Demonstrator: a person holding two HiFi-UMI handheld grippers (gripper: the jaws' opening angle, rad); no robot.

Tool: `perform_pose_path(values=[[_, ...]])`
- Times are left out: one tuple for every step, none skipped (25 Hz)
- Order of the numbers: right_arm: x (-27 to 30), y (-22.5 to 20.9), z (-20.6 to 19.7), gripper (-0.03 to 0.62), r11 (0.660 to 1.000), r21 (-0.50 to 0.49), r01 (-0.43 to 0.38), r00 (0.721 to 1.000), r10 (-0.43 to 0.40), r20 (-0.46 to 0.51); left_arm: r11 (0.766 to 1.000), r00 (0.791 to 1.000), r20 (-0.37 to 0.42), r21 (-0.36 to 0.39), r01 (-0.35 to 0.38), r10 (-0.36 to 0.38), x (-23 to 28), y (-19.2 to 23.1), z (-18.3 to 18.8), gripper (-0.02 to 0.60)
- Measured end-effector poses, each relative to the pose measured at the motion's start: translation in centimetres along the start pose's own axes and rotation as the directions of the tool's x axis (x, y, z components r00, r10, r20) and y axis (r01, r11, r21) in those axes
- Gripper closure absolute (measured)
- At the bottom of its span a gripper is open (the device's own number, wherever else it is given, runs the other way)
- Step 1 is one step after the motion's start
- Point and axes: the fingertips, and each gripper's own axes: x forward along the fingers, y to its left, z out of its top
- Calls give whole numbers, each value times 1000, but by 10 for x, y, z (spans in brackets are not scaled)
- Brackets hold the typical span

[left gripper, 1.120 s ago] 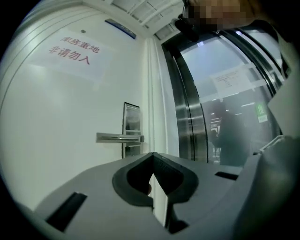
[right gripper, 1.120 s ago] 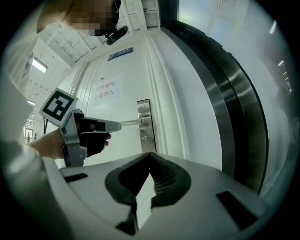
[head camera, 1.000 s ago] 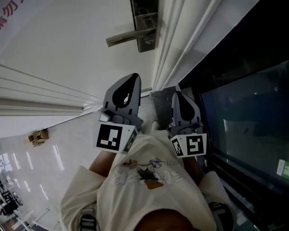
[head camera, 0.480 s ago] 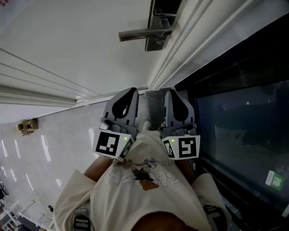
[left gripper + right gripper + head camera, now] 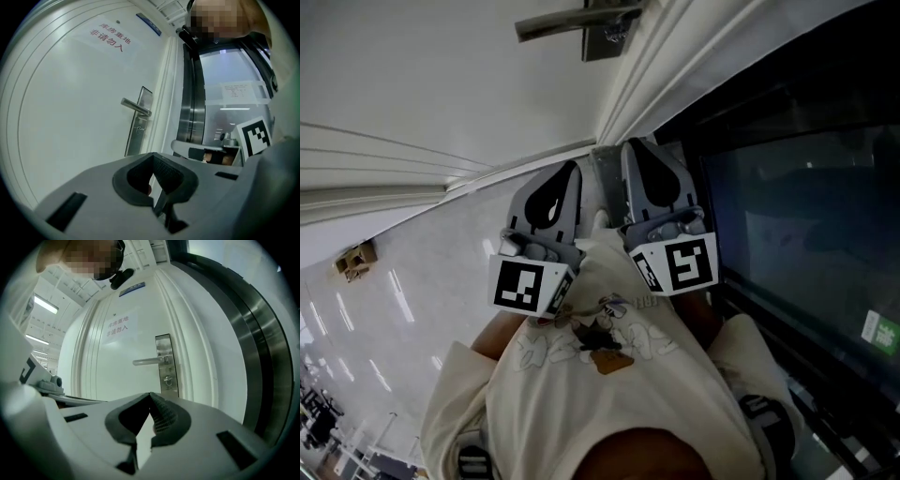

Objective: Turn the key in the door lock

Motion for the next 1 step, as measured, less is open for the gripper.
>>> perform_pose_path(values=[[9, 0, 2, 588, 999, -10, -31, 999, 31, 10, 1000, 1000, 17, 10, -4, 4, 5, 1, 1, 575]])
